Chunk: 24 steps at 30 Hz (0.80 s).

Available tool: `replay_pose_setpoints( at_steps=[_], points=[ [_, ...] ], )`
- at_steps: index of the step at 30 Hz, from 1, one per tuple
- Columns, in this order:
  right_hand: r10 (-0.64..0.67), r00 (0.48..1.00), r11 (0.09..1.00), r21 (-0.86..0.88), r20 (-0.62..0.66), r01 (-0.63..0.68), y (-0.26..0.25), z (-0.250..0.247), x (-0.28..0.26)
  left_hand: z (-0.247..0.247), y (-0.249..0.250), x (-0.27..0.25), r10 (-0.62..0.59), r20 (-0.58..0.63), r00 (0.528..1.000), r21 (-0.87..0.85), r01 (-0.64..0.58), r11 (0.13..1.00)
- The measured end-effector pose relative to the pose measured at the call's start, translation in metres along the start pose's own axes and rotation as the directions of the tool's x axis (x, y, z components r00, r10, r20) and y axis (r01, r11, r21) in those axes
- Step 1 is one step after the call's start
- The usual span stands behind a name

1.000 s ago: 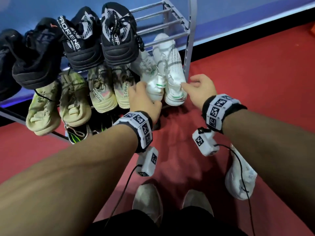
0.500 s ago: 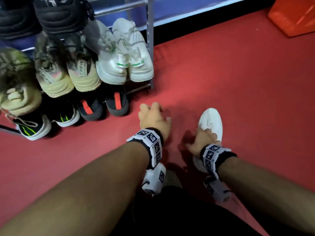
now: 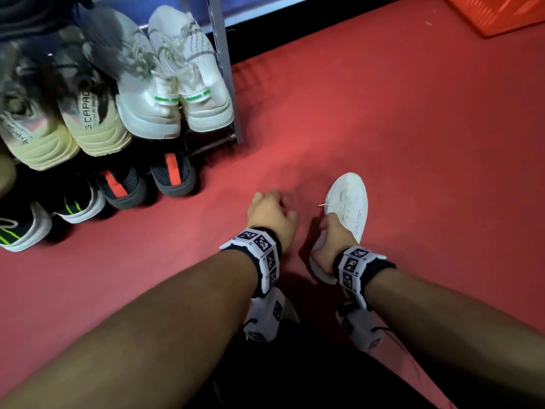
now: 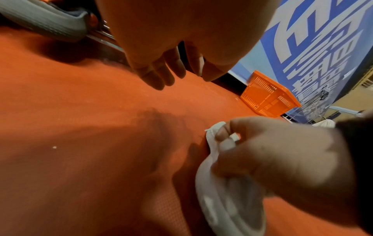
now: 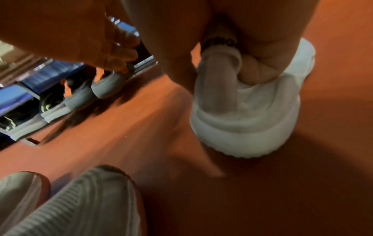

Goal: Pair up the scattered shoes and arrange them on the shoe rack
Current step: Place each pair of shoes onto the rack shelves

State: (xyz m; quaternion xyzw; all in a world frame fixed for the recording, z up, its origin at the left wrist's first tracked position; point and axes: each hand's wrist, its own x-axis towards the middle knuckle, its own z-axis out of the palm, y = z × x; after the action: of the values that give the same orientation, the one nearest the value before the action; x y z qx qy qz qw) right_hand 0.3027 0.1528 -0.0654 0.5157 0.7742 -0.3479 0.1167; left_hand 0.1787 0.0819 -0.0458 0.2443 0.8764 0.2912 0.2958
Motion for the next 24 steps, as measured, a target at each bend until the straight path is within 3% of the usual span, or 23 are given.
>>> replay_pose_setpoints(
  at_steps=[11,17,24],
  points=[
    [-0.214,0.969,0.892,0.381,-0.119,0.244,-0.058,-0.021,0.022,-0.003,-0.028,-0.004,-0.003,0.116,0.993,-0.145,0.02,0.989],
    [-0.282,0.954,0.862,0.41,-0.104,0.299,-0.079,-0.027,0.028,-0.014,-0.031,-0.003,-0.1,0.141,0.985,-0.358,0.145,0.923],
    [-0.353,0.934,0.807,0.488,-0.053,0.332,-0.093,-0.015,0.032,-0.023,-0.039,-0.004,-0.135,0.147,0.98,-0.394,0.183,0.901]
  ],
)
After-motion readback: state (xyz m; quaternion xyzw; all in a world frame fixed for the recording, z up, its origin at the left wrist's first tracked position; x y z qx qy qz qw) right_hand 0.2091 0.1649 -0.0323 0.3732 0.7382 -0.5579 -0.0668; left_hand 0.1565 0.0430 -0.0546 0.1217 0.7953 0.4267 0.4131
